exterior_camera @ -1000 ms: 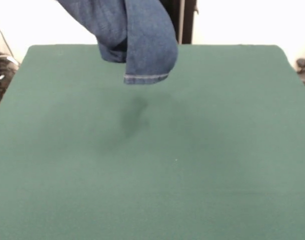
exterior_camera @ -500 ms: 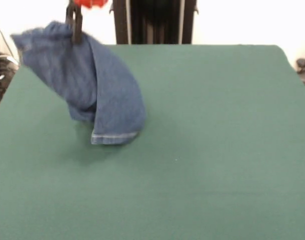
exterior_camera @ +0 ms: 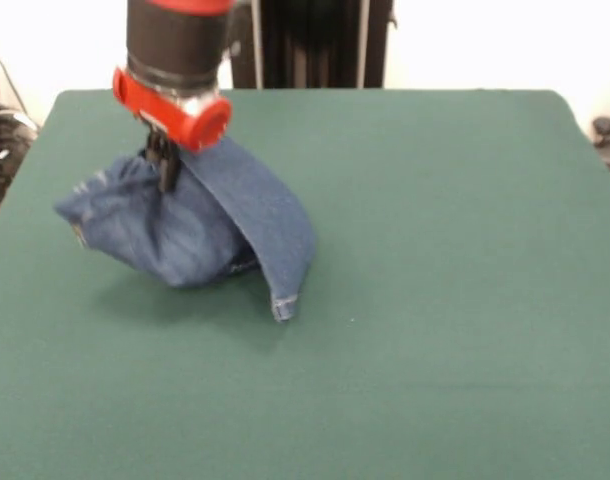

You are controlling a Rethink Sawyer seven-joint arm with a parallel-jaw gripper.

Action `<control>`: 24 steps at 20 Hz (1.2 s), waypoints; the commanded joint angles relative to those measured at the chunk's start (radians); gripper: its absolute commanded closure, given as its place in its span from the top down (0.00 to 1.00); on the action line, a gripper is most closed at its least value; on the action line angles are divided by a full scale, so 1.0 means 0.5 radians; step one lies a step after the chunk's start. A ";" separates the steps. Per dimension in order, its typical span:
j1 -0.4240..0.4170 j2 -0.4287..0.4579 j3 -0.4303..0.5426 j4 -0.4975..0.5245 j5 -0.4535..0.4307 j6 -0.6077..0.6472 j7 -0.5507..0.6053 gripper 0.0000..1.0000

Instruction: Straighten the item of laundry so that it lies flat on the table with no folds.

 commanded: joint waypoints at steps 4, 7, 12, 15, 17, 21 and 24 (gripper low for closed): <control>0.221 0.267 0.342 -0.037 0.127 0.041 0.378 0.00; 0.314 0.297 0.279 -0.062 0.161 -0.037 0.469 0.00; 0.673 0.468 -0.193 -0.370 0.171 0.303 0.690 0.00; 0.919 0.671 -0.628 -0.573 0.178 0.530 0.880 0.00; 1.011 0.777 -0.824 -0.646 0.183 0.618 0.949 0.00; 1.006 0.807 -0.823 -0.579 0.244 0.495 0.988 0.00; 0.915 0.727 -0.664 -0.449 0.256 0.313 0.878 0.00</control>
